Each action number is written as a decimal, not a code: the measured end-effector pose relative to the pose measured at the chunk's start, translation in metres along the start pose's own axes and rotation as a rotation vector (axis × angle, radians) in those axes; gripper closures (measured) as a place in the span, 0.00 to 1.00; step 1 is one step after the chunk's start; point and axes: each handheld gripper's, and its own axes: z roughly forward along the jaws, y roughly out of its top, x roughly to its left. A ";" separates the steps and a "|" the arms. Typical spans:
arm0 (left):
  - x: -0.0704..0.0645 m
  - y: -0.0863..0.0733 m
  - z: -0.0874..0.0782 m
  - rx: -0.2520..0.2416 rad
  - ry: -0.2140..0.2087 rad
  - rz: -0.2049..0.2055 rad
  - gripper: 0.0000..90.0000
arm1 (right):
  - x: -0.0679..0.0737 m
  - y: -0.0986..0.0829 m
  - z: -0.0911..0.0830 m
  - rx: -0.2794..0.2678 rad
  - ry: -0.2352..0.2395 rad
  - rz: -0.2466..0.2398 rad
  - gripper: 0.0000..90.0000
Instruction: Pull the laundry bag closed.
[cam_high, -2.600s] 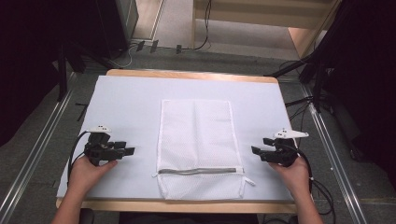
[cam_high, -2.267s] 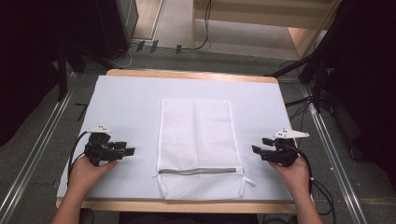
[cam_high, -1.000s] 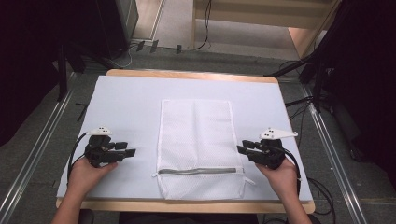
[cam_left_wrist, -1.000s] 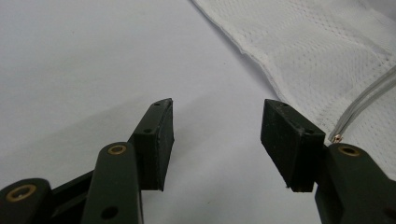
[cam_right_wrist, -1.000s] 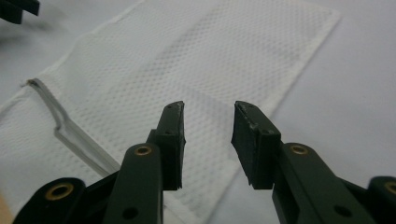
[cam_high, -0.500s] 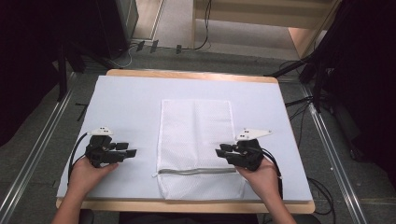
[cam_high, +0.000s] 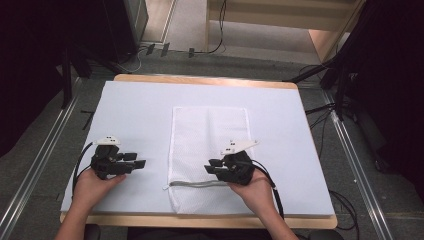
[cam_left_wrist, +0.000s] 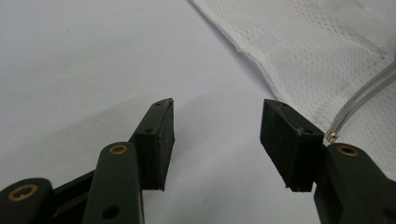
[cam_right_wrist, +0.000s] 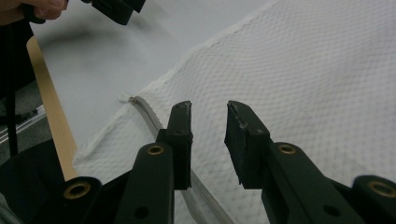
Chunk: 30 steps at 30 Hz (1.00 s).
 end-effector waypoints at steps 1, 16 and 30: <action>0.000 0.000 0.000 0.000 -0.001 0.001 0.51 | 0.002 0.001 0.002 0.006 0.005 0.002 0.82; 0.001 0.000 -0.001 -0.003 -0.001 -0.003 0.51 | 0.027 0.010 0.033 0.029 0.047 -0.034 0.85; 0.003 0.000 -0.002 -0.002 -0.002 0.000 0.51 | 0.053 0.012 0.068 0.061 0.093 -0.059 0.93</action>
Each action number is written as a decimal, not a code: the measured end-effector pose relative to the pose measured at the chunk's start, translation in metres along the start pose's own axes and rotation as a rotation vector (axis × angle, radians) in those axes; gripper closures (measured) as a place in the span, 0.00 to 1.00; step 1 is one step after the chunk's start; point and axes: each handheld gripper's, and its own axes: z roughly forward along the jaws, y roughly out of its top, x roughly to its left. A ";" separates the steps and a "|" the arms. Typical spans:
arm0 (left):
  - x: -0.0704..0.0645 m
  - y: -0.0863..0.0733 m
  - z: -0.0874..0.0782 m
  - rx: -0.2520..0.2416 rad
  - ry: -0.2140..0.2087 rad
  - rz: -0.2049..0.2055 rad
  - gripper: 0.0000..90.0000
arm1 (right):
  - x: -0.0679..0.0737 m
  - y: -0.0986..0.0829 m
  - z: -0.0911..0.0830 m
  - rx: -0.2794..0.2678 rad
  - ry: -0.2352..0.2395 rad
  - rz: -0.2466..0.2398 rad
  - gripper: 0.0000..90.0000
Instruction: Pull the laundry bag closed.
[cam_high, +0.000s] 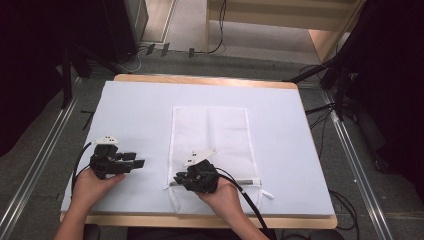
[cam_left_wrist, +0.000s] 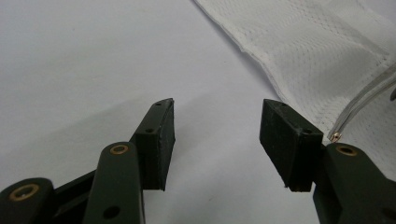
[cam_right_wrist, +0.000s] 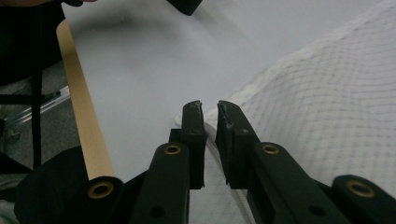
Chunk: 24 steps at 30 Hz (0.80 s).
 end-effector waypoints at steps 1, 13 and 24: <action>0.000 0.000 0.000 0.000 -0.002 0.001 0.51 | 0.002 0.000 0.002 0.004 0.000 -0.005 0.93; 0.001 0.000 -0.002 -0.008 0.004 -0.008 0.51 | 0.017 0.003 0.038 0.049 0.023 -0.045 0.86; 0.002 -0.001 -0.003 -0.013 0.006 -0.010 0.51 | 0.023 -0.001 0.055 0.073 -0.010 -0.125 0.75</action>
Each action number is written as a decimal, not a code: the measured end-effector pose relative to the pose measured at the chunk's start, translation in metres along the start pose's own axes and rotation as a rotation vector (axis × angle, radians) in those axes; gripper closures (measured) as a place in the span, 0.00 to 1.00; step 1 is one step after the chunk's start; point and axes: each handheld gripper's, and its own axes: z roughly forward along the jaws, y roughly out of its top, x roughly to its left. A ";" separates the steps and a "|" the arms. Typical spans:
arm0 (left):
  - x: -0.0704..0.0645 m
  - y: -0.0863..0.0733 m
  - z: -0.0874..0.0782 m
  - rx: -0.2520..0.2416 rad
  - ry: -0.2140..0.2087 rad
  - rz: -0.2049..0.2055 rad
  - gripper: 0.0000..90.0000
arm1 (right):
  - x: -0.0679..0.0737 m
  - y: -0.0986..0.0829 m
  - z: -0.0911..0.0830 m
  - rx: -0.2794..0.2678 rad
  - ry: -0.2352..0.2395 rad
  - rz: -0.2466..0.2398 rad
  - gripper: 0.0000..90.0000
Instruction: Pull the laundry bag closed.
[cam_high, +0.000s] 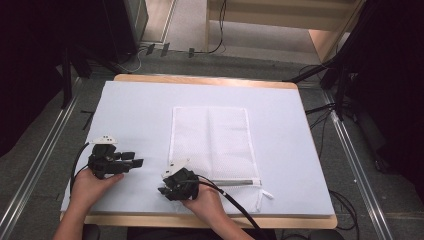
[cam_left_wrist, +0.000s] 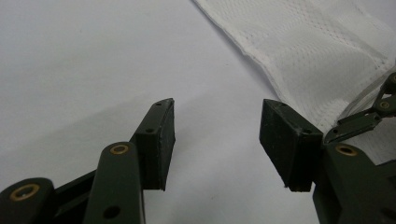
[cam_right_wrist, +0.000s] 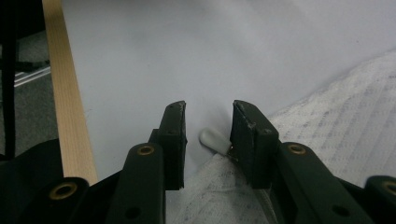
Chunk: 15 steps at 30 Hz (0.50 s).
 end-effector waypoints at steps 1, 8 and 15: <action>0.000 0.000 0.000 0.000 0.001 -0.001 0.51 | 0.002 -0.001 0.002 -0.001 -0.004 -0.011 0.75; 0.000 -0.001 -0.001 0.000 0.002 -0.004 0.51 | 0.003 -0.008 0.003 -0.039 -0.042 -0.063 0.84; 0.000 -0.001 -0.001 -0.001 0.001 -0.005 0.51 | 0.001 -0.004 0.001 -0.025 -0.049 -0.027 1.00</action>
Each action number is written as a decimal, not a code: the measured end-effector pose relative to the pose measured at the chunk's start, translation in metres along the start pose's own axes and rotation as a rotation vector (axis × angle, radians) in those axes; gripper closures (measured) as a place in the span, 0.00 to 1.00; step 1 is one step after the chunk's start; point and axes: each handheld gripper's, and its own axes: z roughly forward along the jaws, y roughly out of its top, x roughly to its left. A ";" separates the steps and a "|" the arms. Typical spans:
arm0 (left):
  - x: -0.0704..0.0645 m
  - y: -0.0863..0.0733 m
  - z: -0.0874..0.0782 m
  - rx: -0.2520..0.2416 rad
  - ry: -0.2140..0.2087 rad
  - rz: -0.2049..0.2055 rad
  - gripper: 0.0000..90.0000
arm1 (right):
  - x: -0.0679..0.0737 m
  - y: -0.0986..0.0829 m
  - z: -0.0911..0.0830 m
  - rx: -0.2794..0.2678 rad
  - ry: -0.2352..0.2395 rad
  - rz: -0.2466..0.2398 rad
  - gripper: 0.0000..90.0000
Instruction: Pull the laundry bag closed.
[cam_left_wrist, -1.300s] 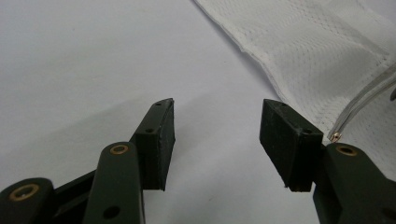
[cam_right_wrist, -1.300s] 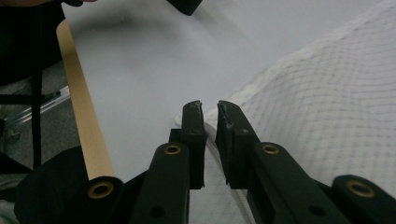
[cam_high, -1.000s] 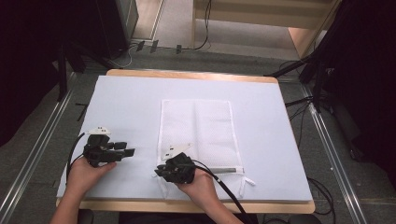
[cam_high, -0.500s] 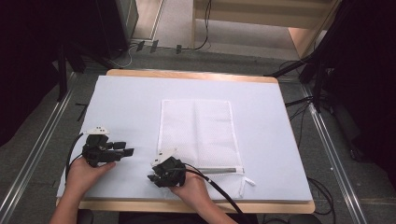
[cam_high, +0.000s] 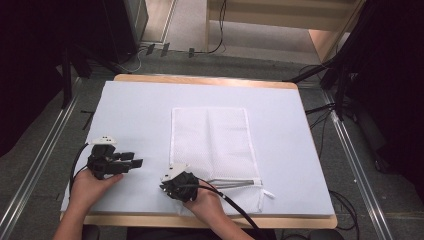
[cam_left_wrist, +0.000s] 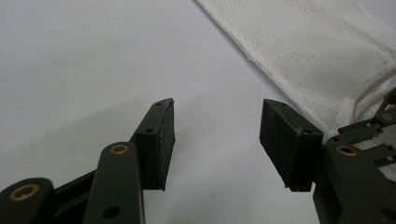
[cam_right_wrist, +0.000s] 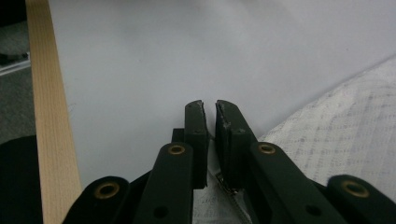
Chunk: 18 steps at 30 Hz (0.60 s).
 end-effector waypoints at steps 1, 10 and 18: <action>0.000 0.000 0.000 0.001 -0.001 0.000 0.51 | -0.001 0.001 -0.001 0.000 -0.009 0.000 1.00; 0.000 0.000 0.000 0.002 0.001 0.000 0.51 | -0.016 0.006 -0.011 0.021 0.104 -0.016 0.85; 0.001 0.000 0.000 -0.001 -0.001 -0.007 0.51 | -0.017 0.010 -0.001 0.102 0.186 -0.180 0.76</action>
